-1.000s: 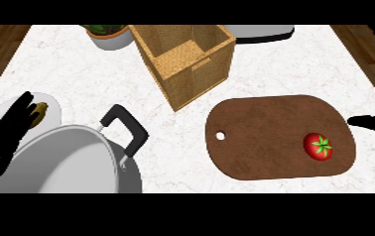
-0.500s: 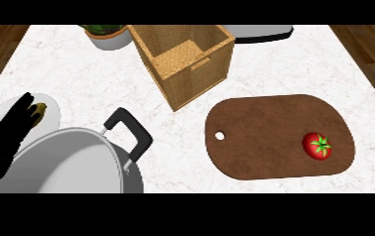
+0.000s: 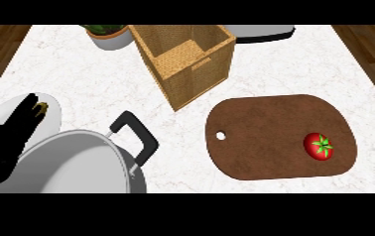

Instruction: Pick the tomato from the cutting board and place it in the basket

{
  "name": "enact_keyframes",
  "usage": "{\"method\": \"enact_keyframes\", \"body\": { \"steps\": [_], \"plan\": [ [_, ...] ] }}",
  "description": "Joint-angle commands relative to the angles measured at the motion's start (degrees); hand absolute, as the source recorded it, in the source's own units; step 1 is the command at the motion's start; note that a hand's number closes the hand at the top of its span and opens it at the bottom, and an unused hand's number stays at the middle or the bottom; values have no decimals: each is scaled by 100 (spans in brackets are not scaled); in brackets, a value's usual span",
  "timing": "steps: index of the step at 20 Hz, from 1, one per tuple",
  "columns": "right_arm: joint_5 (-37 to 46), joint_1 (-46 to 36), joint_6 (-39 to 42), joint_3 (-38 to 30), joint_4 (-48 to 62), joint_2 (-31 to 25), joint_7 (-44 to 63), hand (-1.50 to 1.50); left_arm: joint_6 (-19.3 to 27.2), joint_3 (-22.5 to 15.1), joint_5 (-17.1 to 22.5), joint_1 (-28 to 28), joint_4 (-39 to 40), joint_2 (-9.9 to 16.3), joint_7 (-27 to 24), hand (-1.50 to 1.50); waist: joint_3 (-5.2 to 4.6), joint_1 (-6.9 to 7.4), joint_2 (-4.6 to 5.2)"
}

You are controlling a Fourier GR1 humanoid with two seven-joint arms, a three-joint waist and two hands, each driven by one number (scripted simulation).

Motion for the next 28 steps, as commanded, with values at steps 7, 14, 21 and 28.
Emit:
{"method": "enact_keyframes", "body": {
  "steps": [7, 14, 21, 28],
  "plan": [
    [46, 495, -79, -222, -125, 403, -138, -150, 68, -727, -147, 479, 500, -792, 117, 0, -193, 72, 167],
    [553, 954, -690, 15, -572, 993, -25, -150, -50, -683, -133, 590, 462, -750, -5, 0, -197, 233, 183],
    [1272, 1302, -846, 324, -686, 1142, -80, -150, -46, -829, -215, 312, 588, -809, 85, 0, -199, 292, 236],
    [1790, 1623, -1338, 599, -788, 1699, -194, -150, -86, -776, -203, 448, 525, -761, 48, 0, -195, 427, 214]
  ]
}}
